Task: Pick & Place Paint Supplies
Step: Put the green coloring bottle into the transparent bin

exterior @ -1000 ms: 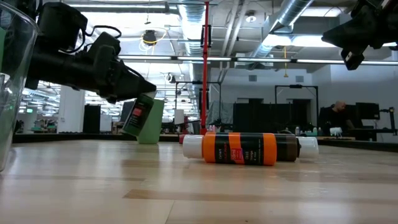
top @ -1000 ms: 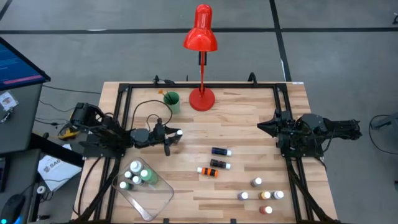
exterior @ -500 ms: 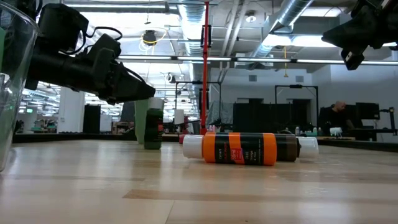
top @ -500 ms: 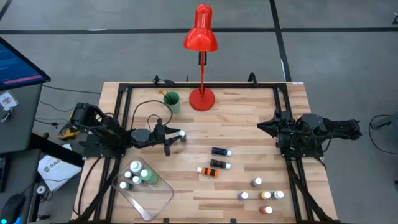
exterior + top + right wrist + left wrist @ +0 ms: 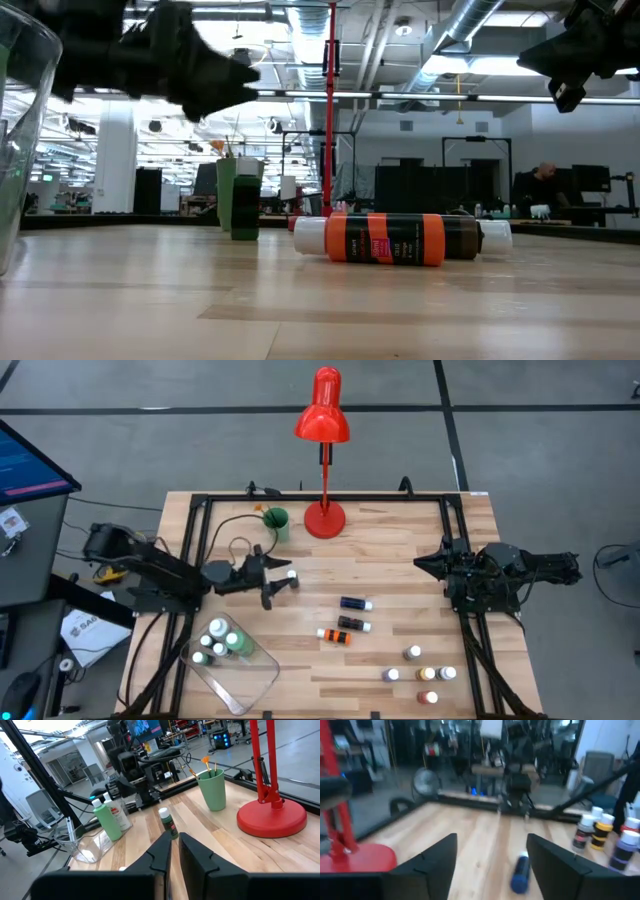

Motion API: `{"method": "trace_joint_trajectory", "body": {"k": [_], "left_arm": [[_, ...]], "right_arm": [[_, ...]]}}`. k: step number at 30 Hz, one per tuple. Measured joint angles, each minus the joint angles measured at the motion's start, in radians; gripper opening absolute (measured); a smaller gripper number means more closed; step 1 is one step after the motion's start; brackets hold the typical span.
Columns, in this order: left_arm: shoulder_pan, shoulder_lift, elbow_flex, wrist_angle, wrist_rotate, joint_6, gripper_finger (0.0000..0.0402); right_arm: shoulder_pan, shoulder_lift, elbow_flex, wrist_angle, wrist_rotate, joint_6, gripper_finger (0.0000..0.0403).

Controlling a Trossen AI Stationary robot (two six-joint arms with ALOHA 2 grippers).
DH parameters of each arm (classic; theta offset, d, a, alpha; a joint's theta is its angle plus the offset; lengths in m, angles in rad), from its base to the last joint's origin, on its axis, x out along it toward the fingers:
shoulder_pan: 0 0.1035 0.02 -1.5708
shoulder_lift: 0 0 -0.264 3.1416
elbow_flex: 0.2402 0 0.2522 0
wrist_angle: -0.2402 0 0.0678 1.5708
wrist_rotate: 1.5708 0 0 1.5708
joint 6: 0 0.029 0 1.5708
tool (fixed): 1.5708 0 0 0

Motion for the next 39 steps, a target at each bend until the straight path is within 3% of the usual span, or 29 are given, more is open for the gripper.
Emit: {"method": "trace_joint_trajectory", "body": {"k": [6,8,10,14,23,29,39], "left_arm": [[0.024,-0.129,0.361,-0.978,0.069,-0.177,0.0249],[0.039,-0.129,0.469,-1.193,0.069,-0.194,0.0247],[0.059,-0.122,0.543,-1.303,0.075,-0.193,0.0245],[0.122,-0.110,0.599,-1.328,0.201,-0.187,0.0246],[0.225,0.032,0.597,-1.344,0.363,-0.155,0.0249],[0.208,0.126,0.597,-1.339,0.382,-0.134,0.0246],[0.191,0.137,0.597,-1.386,0.362,-0.136,0.0246]], "right_arm": [[0.000,0.000,0.000,0.000,0.000,0.000,0.0032],[0.000,0.000,0.000,0.000,0.000,0.000,0.0031],[0.000,0.000,0.000,0.000,0.000,0.000,0.0032],[0.000,0.000,0.000,0.000,0.000,0.000,0.0033],[0.000,0.000,0.000,0.000,0.000,0.000,0.0032],[0.000,0.000,0.000,0.000,0.000,0.000,0.0032],[0.000,0.000,0.000,0.000,0.000,0.000,0.0033]]}}
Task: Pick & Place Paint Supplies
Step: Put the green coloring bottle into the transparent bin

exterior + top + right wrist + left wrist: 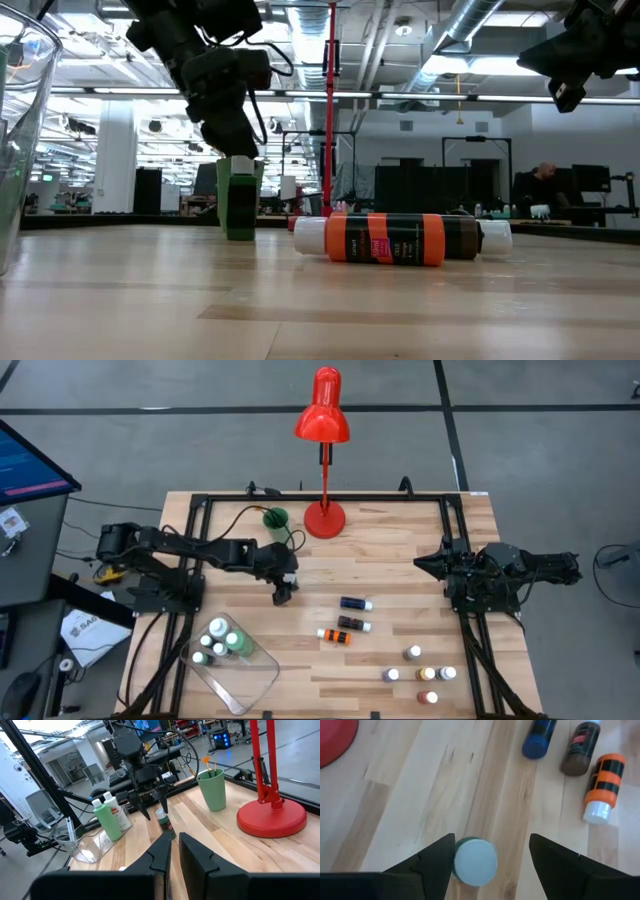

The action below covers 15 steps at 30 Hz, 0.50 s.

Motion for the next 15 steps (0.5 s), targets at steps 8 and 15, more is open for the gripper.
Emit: {"method": "trace_joint_trajectory", "body": {"k": [8,15], "left_arm": [[0.000,-0.007,0.000,-0.011,-0.016,0.000,0.0225],[-0.009,-0.007,0.000,-0.056,-0.017,0.025,0.0165]], "right_arm": [[0.000,0.000,0.000,0.000,0.000,0.000,0.0033],[0.000,0.000,0.000,0.000,0.000,0.000,0.0033]]}}
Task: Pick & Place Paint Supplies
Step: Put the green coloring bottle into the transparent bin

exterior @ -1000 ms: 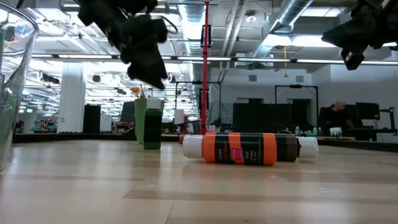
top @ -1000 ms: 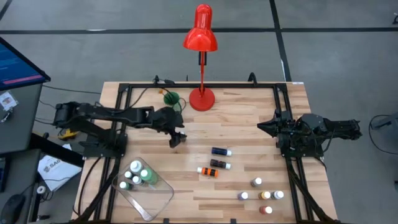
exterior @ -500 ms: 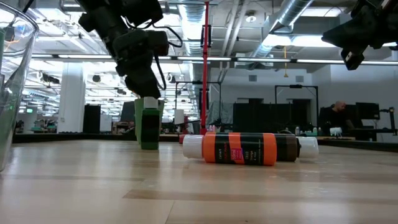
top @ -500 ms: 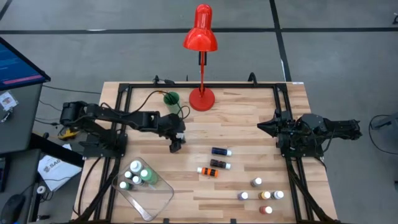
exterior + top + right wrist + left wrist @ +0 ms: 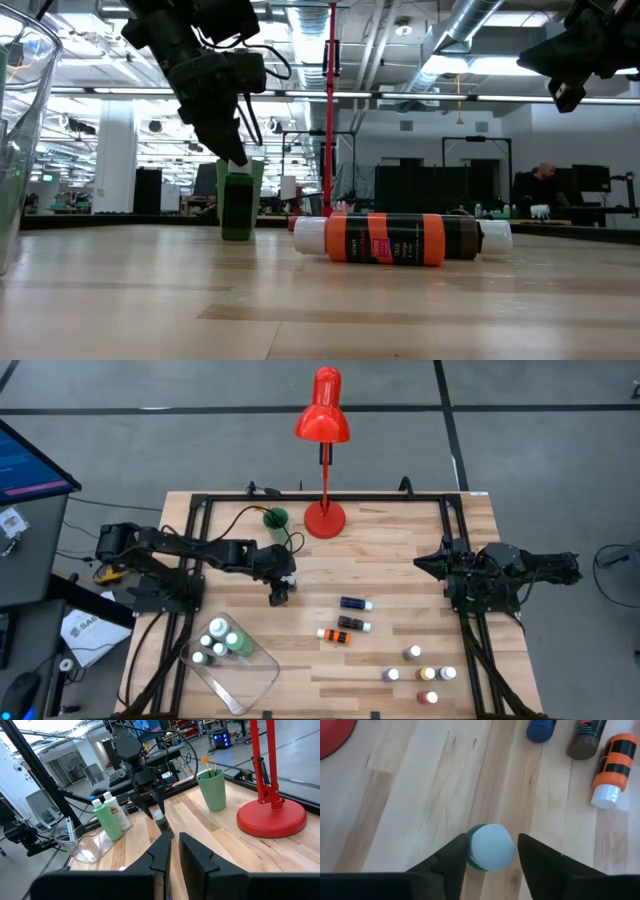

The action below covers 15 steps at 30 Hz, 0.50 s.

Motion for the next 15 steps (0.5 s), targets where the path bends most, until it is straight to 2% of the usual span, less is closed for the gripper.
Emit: {"method": "trace_joint_trajectory", "body": {"k": [9,15], "left_arm": [[0.000,0.000,0.000,0.006,0.000,0.001,0.0090],[-0.006,-0.009,0.000,0.004,-0.001,-0.002,0.0088]], "right_arm": [[0.000,0.000,0.000,0.000,0.000,0.000,0.0033],[0.000,0.000,0.000,0.000,0.000,0.000,0.0033]]}}
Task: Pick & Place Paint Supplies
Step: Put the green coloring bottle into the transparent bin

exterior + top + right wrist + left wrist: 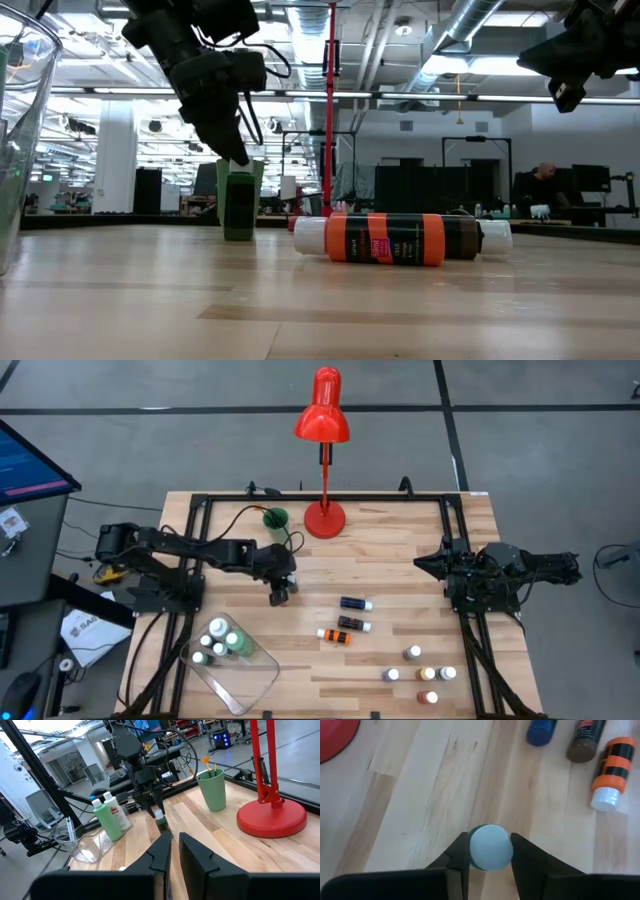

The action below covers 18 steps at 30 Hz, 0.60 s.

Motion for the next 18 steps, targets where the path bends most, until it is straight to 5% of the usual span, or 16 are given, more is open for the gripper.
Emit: {"method": "trace_joint_trajectory", "body": {"k": [10,18], "left_arm": [[-0.138,-0.234,0.121,0.004,0.143,-0.021,0.0092],[-0.474,-0.468,0.134,0.011,0.142,-0.025,0.0095]], "right_arm": [[0.000,0.000,0.000,0.001,0.000,0.000,0.0033],[0.000,0.000,0.000,0.000,0.000,0.000,0.0033]]}}
